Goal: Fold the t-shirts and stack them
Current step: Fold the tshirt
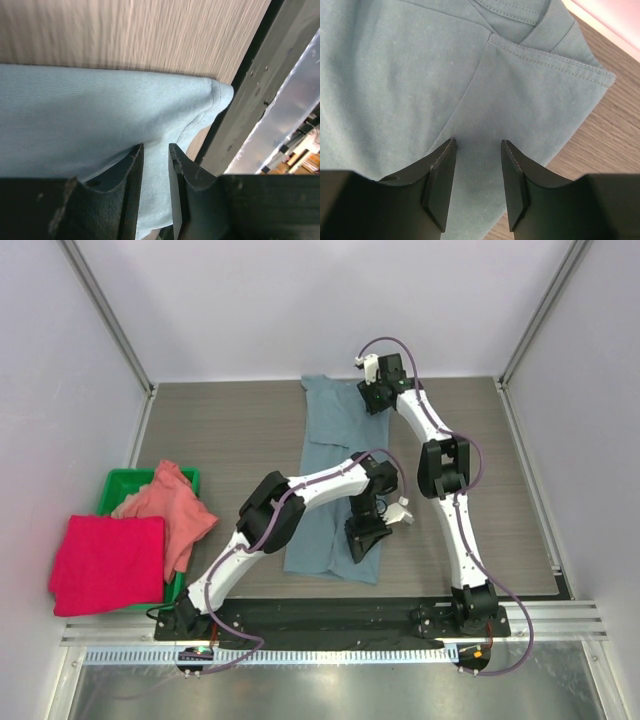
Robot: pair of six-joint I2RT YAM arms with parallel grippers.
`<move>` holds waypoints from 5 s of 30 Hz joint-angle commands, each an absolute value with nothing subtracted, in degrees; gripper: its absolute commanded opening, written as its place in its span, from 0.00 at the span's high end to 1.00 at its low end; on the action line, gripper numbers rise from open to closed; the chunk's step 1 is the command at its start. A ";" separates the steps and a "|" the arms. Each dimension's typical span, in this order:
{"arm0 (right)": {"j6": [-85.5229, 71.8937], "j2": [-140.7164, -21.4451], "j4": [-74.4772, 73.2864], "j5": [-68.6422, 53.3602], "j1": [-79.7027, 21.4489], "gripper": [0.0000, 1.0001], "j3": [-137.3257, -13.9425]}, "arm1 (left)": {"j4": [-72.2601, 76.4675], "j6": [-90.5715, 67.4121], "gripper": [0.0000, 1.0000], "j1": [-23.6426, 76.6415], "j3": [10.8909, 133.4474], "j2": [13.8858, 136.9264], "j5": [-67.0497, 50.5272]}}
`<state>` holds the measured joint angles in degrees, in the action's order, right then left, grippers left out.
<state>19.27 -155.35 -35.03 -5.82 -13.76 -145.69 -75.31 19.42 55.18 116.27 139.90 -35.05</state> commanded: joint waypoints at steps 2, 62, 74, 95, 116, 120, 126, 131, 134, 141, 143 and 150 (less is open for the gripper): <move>19.42 -156.45 -34.63 -6.77 -15.38 0.52 -148.01 | -66.36 20.22 0.70 55.46 118.92 142.12 -31.90; -37.26 -83.76 -33.66 -33.75 -22.94 0.45 -33.84 | -26.54 -45.62 0.50 24.26 37.71 87.63 -30.32; -38.32 -85.87 -31.29 -31.99 -24.52 0.47 -33.75 | -26.98 -44.47 0.50 27.16 36.48 85.69 -29.80; -37.35 -79.20 -32.34 -30.68 -22.68 0.99 -29.71 | -27.59 -44.83 1.00 26.11 35.07 84.73 -27.25; -25.40 -78.66 -40.87 -34.81 -12.84 0.98 -58.59 | -29.71 -33.85 1.00 22.94 63.43 84.02 -30.76; -25.14 -82.43 -39.29 -34.63 -11.08 0.99 -64.59 | -31.28 -30.16 1.00 20.66 75.21 91.12 -30.24; -28.04 -89.55 -31.56 -35.25 -6.95 0.99 -69.87 | -33.75 -27.16 1.00 18.02 87.44 101.41 -29.53; -27.60 -96.23 -28.04 -34.72 -6.24 0.98 -74.43 | -33.57 -26.19 1.00 17.75 91.05 108.96 -29.62; -26.90 -101.15 -27.16 -34.45 -6.06 0.99 -78.03 | -32.96 -25.84 1.00 17.67 92.90 112.48 -29.18; -25.93 -111.52 -26.54 -33.93 -5.45 0.99 -88.41 | -32.26 -24.44 1.00 17.67 100.28 120.05 -27.51; -25.32 -114.42 -26.54 -33.58 -5.45 0.99 -91.47 | -32.26 -24.00 1.00 17.67 102.64 121.46 -26.81; -24.53 -118.56 -26.37 -32.52 -5.45 0.99 -94.57 | -31.29 -23.20 0.82 17.67 106.08 124.98 -23.38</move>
<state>-25.89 -118.91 -28.16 -33.32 -5.72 -92.16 -32.91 -24.67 17.87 103.44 124.46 -25.34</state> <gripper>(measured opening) 0.039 0.169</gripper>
